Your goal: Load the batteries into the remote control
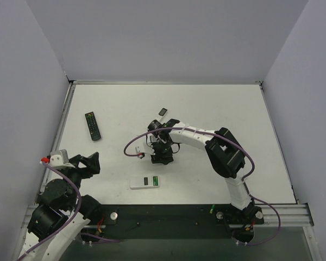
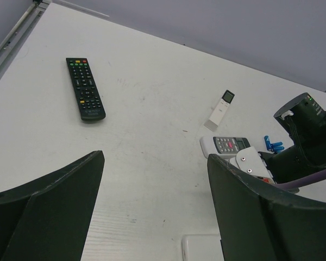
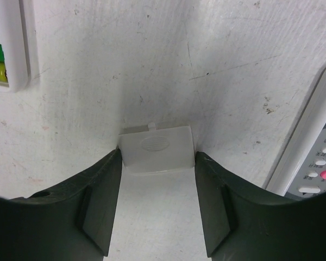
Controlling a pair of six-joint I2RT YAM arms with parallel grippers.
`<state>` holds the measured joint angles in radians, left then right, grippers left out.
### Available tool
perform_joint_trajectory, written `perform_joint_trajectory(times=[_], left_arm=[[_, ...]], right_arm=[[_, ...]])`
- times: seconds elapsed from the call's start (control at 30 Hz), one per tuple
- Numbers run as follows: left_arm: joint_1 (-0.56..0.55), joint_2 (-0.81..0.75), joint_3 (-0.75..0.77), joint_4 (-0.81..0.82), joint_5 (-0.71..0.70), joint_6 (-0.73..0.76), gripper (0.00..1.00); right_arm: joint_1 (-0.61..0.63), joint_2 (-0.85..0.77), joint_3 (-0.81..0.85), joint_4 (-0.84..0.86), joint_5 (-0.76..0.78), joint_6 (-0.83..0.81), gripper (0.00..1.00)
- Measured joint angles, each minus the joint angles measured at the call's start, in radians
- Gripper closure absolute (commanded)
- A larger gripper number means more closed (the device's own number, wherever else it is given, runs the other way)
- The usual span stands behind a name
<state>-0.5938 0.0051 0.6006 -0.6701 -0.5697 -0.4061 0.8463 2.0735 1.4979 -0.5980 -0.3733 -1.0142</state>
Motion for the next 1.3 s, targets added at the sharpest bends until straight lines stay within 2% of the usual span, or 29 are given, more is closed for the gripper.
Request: perform_joint_trajectory(times=[0.13,0.23,0.4,0.53,0.9,1.1,1.3], left_arm=[[0.001,0.000,0.000,0.000,0.002,0.000,0.13],[0.001,0.000,0.000,0.000,0.003,0.000,0.13],[0.002,0.000,-0.008,0.000,0.017,-0.018,0.13],[0.002,0.054,-0.010,0.000,0.043,-0.074,0.15],[0.002,0.502,-0.130,0.046,0.323,-0.292,0.19],[0.000,0.588,-0.202,0.105,0.427,-0.349,0.26],[0.000,0.633,-0.267,0.191,0.493,-0.380,0.31]], right_arm=[[0.000,-0.004,-0.006,0.001,0.008,0.031,0.62],[0.006,-0.028,-0.042,0.008,0.021,0.063,0.75],[0.019,-0.091,-0.131,0.008,0.025,0.161,0.81],[0.030,-0.144,-0.202,0.013,0.025,0.265,0.90],[0.146,-0.377,-0.363,0.151,0.063,0.550,0.91],[0.225,-0.394,-0.390,0.243,0.110,0.675,0.91],[0.251,-0.383,-0.390,0.278,0.135,0.725,0.91]])
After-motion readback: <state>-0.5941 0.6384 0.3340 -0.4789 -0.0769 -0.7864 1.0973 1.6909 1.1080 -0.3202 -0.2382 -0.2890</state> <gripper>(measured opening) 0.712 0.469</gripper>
